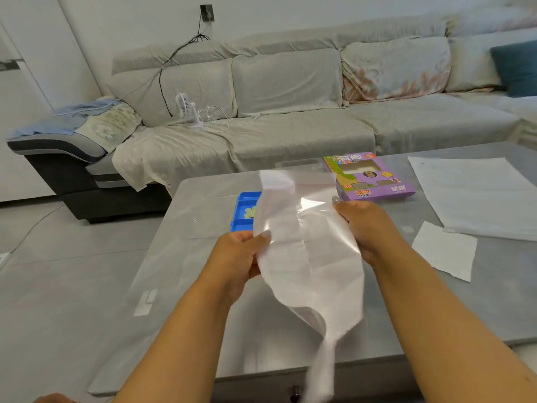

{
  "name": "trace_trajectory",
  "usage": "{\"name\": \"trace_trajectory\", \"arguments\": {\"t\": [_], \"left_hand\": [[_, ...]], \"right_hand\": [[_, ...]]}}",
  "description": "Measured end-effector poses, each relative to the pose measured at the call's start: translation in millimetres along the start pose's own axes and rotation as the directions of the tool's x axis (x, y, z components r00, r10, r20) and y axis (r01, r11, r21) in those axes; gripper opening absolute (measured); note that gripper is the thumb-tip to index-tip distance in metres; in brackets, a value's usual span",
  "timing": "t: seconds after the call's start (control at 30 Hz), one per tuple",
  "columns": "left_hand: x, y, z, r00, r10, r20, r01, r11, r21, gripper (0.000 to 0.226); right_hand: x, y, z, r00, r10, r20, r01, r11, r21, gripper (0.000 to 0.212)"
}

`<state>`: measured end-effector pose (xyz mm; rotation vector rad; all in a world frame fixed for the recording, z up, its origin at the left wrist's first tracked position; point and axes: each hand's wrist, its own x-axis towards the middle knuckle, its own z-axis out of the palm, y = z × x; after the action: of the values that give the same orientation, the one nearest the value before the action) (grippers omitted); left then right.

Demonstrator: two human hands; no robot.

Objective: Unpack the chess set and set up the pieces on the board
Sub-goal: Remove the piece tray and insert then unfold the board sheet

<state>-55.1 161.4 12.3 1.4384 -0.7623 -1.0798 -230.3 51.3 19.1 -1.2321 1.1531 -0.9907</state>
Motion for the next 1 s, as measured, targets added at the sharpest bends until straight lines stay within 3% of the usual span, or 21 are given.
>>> {"name": "trace_trajectory", "arguments": {"t": [0.07,0.1,0.17,0.2,0.27,0.33,0.4,0.57,0.73,0.87,1.0], "left_hand": [[0.7,1.5,-4.0,1.000,-0.014,0.021,0.014,1.000,-0.014,0.020],[1.2,1.8,-4.5,1.000,-0.009,0.002,0.009,1.000,0.001,0.020],[3.2,1.3,-2.9,0.998,0.030,-0.063,-0.026,0.998,0.062,0.024],[3.5,1.0,-0.8,0.995,0.048,-0.087,-0.041,0.996,0.085,0.029],[5.1,0.2,4.1,0.988,0.095,-0.122,-0.081,0.990,0.117,0.036],[4.7,0.2,8.7,0.974,0.173,-0.144,-0.149,0.975,0.166,0.044],[3.0,-0.2,13.3,0.961,0.227,-0.157,-0.203,0.966,0.160,0.045],[-1.1,-3.9,21.4,0.954,0.270,-0.133,-0.260,0.962,0.087,0.055],[-1.7,-4.9,27.4,0.955,0.268,-0.123,-0.267,0.963,0.026,0.059],[-3.3,-4.6,29.7,0.955,0.275,-0.110,-0.276,0.961,0.000,0.044],[2.0,-12.4,24.0,0.962,0.252,-0.101,-0.256,0.966,-0.031,0.049]], "right_hand": [[3.1,2.9,-4.6,0.996,-0.071,-0.056,0.049,0.942,-0.333,0.040],[2.9,3.7,-5.9,0.981,-0.164,-0.108,0.084,0.850,-0.521,0.035],[-9.2,-2.7,-2.1,0.910,-0.381,-0.161,0.182,0.719,-0.671,0.024],[-19.0,-8.2,3.8,0.891,-0.439,-0.116,0.256,0.697,-0.670,0.021],[-35.9,-13.4,20.9,0.921,-0.381,0.079,0.351,0.723,-0.595,0.021],[-49.8,-10.2,38.1,0.938,-0.216,0.272,0.321,0.839,-0.439,0.029],[-56.7,-5.6,47.0,0.931,-0.142,0.335,0.247,0.923,-0.294,0.031],[-63.0,3.0,53.5,0.926,-0.102,0.362,0.126,0.991,-0.042,0.025],[-64.7,13.1,59.8,0.960,-0.135,0.245,0.159,0.984,-0.081,0.019],[-63.6,16.2,62.9,0.967,-0.187,0.175,0.209,0.971,-0.114,0.015],[-61.4,20.2,63.6,0.978,-0.117,0.175,0.126,0.991,-0.042,0.021]]}}
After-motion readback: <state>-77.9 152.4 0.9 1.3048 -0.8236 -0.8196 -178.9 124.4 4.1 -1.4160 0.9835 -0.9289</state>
